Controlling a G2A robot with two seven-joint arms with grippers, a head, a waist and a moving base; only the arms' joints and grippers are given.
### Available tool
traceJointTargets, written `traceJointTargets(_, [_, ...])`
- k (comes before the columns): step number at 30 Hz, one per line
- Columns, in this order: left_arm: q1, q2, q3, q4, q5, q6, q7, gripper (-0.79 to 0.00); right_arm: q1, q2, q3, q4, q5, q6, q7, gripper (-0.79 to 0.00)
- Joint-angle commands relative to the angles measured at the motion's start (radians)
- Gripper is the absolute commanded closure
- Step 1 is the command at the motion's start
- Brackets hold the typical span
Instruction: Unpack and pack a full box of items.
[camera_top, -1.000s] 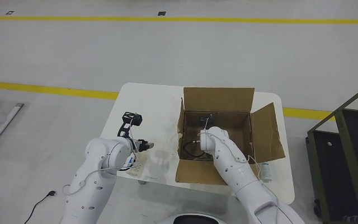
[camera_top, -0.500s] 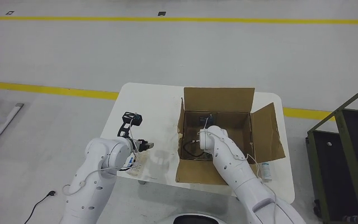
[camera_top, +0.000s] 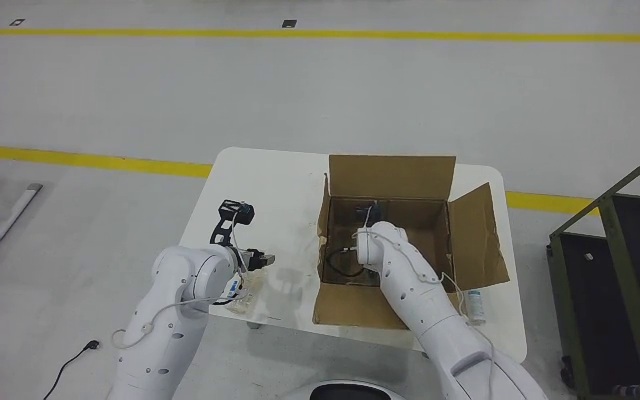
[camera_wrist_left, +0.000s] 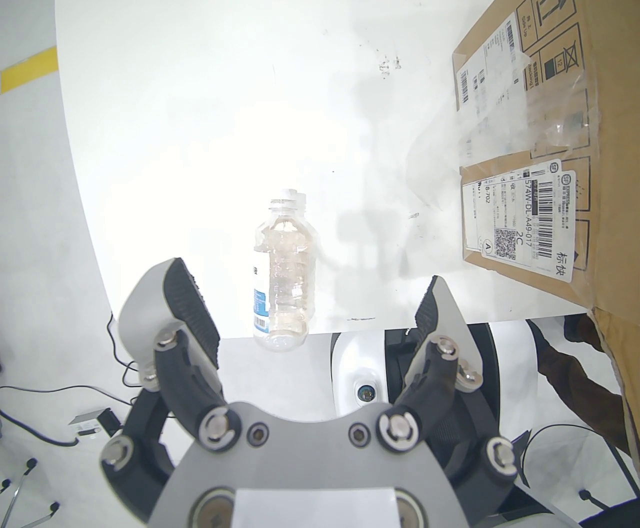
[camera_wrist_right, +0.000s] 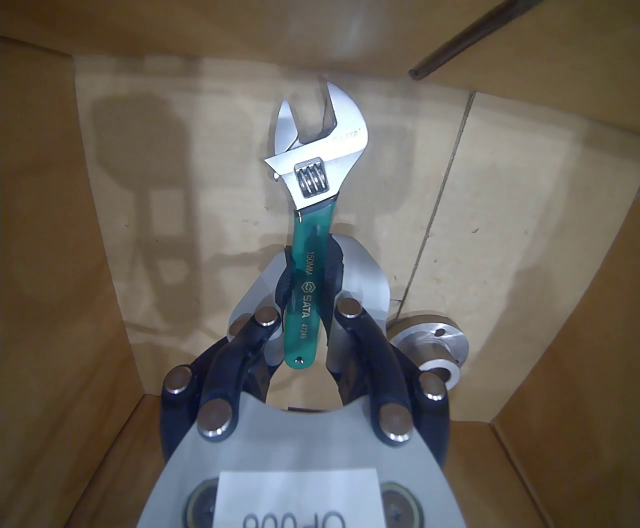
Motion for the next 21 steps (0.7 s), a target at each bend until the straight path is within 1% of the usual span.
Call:
traceJointTargets(1, [0.000,0.000,0.000,0.000,0.000,0.000,0.000,-0.785,-0.009,0.003,0.005,-0.026,-0.007,-0.008,0.008,0.000])
traceJointTargets(4, [0.000,0.000,0.000,0.000,0.000,0.000,0.000,-0.785,-0.030,0.011,0.015,-0.084,-0.025,-0.023,0.023,0.000])
traceJointTargets(9, [0.000,0.000,0.000,0.000,0.000,0.000,0.000,-0.785,-0.090,0.030,0.040,-0.235,-0.073,-0.065,0.079,0.000])
traceJointTargets(16, [0.000,0.000,0.000,0.000,0.000,0.000,0.000,-0.785,-0.232,0.065,0.093,-0.559,-0.196,-0.134,0.186,0.000])
traceJointTargets(21, [0.000,0.000,0.000,0.000,0.000,0.000,0.000,-0.785,-0.318,0.086,0.131,-0.757,-0.272,-0.220,0.257,0.000])
